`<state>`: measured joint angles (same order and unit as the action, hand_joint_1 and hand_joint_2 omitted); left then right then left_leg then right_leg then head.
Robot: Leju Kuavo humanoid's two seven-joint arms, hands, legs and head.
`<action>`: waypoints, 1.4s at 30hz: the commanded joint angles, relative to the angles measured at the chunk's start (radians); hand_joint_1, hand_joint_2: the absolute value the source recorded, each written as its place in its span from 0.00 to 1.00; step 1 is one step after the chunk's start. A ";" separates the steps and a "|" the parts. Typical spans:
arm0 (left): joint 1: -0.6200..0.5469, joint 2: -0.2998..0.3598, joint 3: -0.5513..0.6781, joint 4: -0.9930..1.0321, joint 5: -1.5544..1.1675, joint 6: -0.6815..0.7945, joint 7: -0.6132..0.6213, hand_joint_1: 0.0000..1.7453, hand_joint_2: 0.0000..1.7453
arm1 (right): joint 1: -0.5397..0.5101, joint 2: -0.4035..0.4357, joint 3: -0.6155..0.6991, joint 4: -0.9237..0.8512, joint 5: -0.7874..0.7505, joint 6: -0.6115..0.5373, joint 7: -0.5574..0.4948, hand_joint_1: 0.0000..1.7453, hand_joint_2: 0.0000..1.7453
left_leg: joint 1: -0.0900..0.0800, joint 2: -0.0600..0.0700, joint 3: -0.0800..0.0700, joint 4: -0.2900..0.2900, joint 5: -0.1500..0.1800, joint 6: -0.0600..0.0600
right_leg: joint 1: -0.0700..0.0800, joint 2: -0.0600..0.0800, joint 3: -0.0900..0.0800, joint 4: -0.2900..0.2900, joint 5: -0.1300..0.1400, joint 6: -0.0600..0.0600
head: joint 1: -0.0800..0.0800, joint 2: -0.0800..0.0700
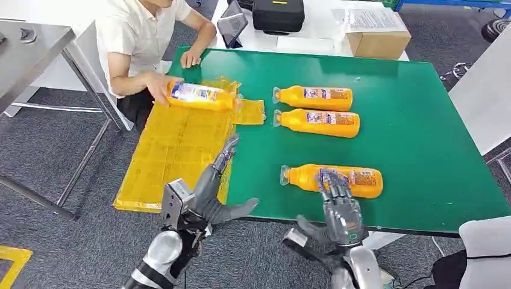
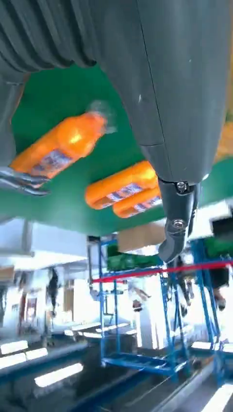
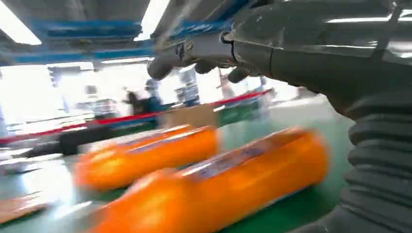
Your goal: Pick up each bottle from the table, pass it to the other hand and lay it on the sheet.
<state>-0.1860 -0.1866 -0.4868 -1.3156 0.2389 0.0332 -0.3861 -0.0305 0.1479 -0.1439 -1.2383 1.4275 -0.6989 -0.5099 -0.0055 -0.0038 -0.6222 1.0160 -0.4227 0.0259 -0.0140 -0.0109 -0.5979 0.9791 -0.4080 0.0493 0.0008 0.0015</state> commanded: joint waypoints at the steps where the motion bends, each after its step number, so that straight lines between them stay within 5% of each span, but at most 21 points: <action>1: -0.064 -0.048 -0.127 0.187 0.036 0.021 -0.037 0.00 1.00 | -0.169 -0.202 -0.016 0.171 0.035 0.001 0.124 0.00 1.00 | -0.001 0.001 0.003 -0.001 0.000 0.000 | -0.001 0.001 0.004 -0.002 0.001 0.000 | 0.001 0.000; 14: -0.064 -0.048 -0.127 0.187 0.036 0.021 -0.037 0.00 1.00 | -0.169 -0.202 -0.016 0.171 0.035 0.001 0.124 0.00 1.00 | 0.000 0.002 0.003 0.000 -0.001 -0.001 | 0.001 0.002 0.002 -0.001 0.001 0.001 | 0.000 0.000; 17: -0.055 -0.030 -0.129 0.144 0.046 0.035 -0.029 0.00 1.00 | -0.186 -0.248 0.075 0.238 0.054 0.001 0.211 0.00 1.00 | 0.001 0.003 0.004 0.000 -0.001 -0.001 | 0.001 0.003 0.003 -0.001 0.001 0.001 | 0.000 0.000; 24: -0.061 -0.033 -0.132 0.146 0.045 0.039 -0.026 0.00 1.00 | -0.201 -0.256 0.114 0.268 0.049 0.001 0.234 0.00 1.00 | 0.001 0.003 0.004 -0.001 -0.001 -0.001 | 0.001 0.003 0.003 -0.001 0.001 0.000 | 0.000 0.000; 34: -0.076 -0.024 -0.140 0.193 0.089 0.025 0.020 0.00 1.00 | -0.377 -0.250 0.212 0.720 -0.106 0.001 0.225 0.00 1.00 | 0.001 0.006 0.006 -0.002 -0.001 -0.001 | 0.002 0.006 0.005 -0.003 0.002 0.000 | 0.000 0.000; 42: -0.087 -0.022 -0.140 0.193 0.088 0.029 0.023 0.00 1.00 | -0.415 -0.263 0.256 0.784 -0.119 0.001 0.243 0.00 1.00 | 0.000 0.003 0.003 -0.001 0.000 0.000 | 0.000 0.002 0.002 -0.001 0.001 0.001 | 0.000 0.000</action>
<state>-0.2222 -0.2434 -0.6031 -1.1795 0.3273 0.0580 -0.3685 -0.3530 -0.1037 0.0282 -0.6799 1.3214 -0.7038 -0.2770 -0.0057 -0.0021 -0.6222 1.0164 -0.4221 0.0267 -0.0140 -0.0101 -0.5982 0.9792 -0.4065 0.0518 0.0011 0.0015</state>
